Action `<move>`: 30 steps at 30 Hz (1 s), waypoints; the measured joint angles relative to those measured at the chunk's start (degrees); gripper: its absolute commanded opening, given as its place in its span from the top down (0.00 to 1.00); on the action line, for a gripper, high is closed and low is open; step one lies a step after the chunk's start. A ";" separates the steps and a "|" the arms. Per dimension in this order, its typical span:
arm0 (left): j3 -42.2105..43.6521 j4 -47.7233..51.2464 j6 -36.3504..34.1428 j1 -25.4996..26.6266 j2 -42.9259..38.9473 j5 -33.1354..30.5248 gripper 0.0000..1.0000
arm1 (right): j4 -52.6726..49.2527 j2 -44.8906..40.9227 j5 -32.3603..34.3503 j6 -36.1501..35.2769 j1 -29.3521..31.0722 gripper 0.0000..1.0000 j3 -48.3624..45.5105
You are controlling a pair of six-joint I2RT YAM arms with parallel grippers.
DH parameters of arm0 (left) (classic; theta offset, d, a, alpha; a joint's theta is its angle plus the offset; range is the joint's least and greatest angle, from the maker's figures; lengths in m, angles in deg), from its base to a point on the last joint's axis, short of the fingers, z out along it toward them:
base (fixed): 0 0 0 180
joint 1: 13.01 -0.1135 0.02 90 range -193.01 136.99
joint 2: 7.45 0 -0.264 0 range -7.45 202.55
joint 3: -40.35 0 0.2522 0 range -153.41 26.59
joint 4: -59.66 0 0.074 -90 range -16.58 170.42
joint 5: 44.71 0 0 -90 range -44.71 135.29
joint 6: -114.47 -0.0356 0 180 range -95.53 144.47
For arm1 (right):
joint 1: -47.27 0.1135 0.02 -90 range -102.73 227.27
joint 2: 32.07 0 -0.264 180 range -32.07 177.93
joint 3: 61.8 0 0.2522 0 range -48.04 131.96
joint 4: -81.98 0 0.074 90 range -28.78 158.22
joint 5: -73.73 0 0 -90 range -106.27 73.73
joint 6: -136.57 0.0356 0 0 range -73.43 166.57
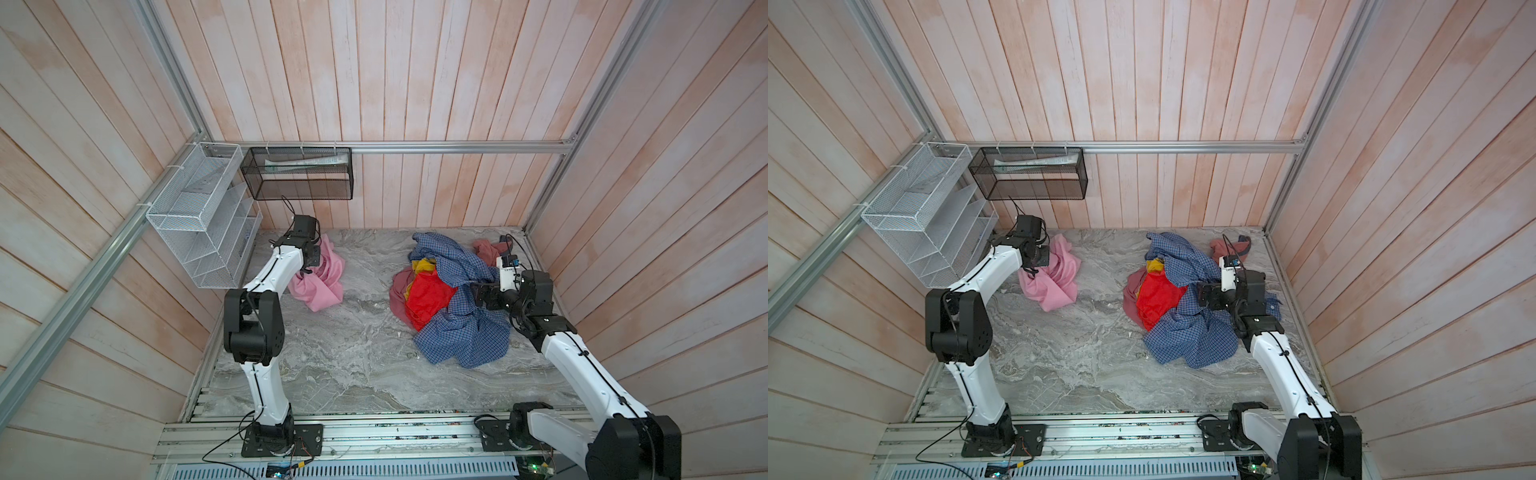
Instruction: Pick out a specific cloth from the pile
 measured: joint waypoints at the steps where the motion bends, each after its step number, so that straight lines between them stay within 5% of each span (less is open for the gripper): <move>1: -1.49 0.11 0.24 -0.72 2.73 0.81 0.96 | 0.00 0.00 0.02 0.02 0.00 0.03 0.00; 14: -34.69 7.34 3.65 -2.23 28.22 3.93 0.97 | 0.07 2.51 1.97 1.73 0.00 0.03 0.00; 21: -38.73 8.00 5.84 -2.62 31.78 3.23 0.93 | 0.00 4.90 2.36 1.77 0.00 0.03 1.11; 23: -38.69 8.26 6.03 -2.82 31.82 3.28 0.84 | 0.13 4.94 2.40 1.75 0.00 0.03 1.49; 27: -33.86 5.99 6.12 -3.08 29.53 3.21 0.36 | 0.22 4.94 2.45 1.73 0.00 0.02 1.57; 30: -28.52 4.15 6.62 -3.50 26.16 2.75 0.13 | 0.48 4.94 2.86 1.70 0.00 0.02 1.57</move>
